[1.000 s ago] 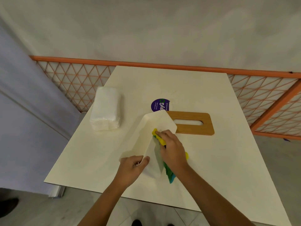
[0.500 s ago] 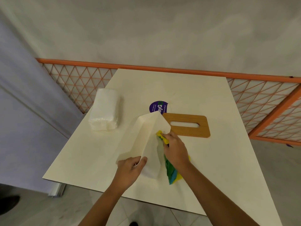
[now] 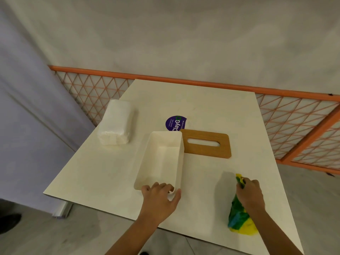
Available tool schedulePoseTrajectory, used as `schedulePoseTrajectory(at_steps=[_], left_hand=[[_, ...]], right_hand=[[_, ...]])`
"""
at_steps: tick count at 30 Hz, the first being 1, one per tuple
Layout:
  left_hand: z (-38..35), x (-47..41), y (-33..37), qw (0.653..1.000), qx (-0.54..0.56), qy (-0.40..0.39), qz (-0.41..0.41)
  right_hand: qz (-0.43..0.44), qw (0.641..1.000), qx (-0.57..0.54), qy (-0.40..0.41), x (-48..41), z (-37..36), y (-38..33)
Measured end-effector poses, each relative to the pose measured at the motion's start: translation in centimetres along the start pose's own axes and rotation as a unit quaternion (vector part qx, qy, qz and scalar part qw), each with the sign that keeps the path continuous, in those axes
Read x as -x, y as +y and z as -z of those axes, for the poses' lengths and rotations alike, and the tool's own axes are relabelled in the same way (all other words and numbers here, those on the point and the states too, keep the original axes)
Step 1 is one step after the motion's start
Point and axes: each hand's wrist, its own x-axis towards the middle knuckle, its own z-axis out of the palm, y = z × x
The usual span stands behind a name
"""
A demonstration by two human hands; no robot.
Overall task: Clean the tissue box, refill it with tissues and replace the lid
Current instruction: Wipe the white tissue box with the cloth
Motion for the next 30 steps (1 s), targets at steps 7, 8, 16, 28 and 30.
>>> schedulePoseTrajectory(at_steps=[7,8,16,28,30], left_hand=[[-1.4,1.6,0.8,0.991,-0.080,0.066,-0.081],[-1.7,1.9,0.7,0.988,-0.095,0.080,-0.093],[-2.1,2.2,0.5,0.981,-0.154,0.048,-0.109],[-0.8,-4.6,3.2,0.990,-0.021,-0.137,0.034],[-0.7,-5.2,3.6,0.986,0.049,-0.150,0.060]], right_hand=[[-0.011,0.999,-0.042,-0.025,-1.4,1.0,1.1],[-0.009,0.999,-0.045,-0.030,-1.5,0.9,1.2],[0.000,0.998,-0.057,-0.024,-2.0,0.6,1.6],[0.037,0.997,-0.071,-0.020,-3.3,1.5,-0.9],[0.056,0.997,-0.049,-0.014,-2.9,1.4,-1.6]])
